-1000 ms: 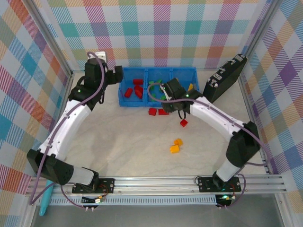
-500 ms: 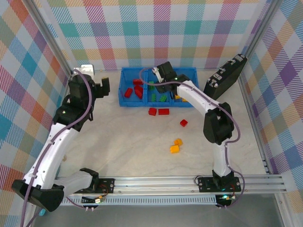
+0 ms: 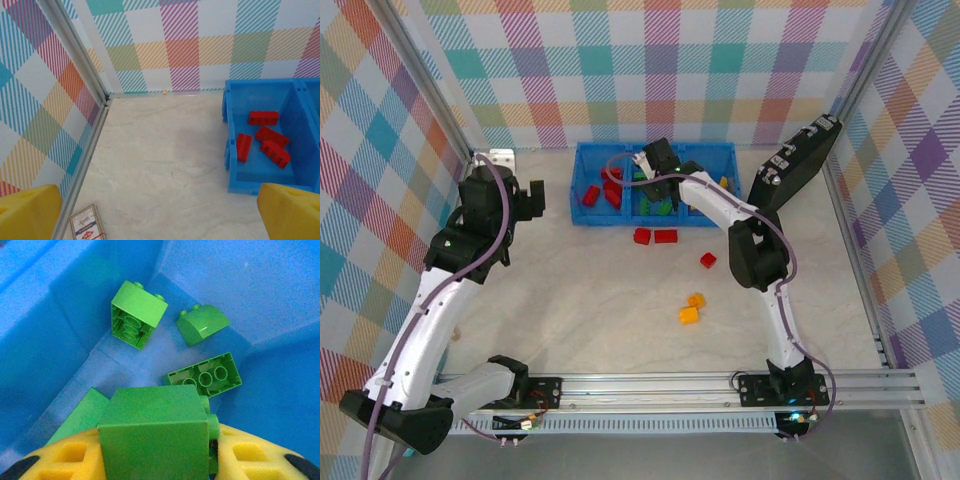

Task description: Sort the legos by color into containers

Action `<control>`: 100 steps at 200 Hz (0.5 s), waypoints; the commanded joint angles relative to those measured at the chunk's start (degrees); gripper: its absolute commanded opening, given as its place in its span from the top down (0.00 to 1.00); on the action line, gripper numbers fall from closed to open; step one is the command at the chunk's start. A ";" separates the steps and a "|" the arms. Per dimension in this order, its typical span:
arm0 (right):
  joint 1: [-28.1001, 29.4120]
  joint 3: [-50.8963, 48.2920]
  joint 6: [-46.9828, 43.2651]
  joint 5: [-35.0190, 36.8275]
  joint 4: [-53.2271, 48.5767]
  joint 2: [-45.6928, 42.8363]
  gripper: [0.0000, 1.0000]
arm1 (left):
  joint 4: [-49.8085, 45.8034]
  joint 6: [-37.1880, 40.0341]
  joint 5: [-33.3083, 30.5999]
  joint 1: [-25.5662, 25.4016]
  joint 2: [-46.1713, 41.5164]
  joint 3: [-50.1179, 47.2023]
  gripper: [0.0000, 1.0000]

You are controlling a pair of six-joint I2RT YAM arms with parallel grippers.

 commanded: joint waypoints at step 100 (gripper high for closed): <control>-0.28 -0.13 -3.05 -2.41 -0.36 -7.19 0.31 | -16.42 -11.70 1.81 -5.30 2.06 1.86 0.00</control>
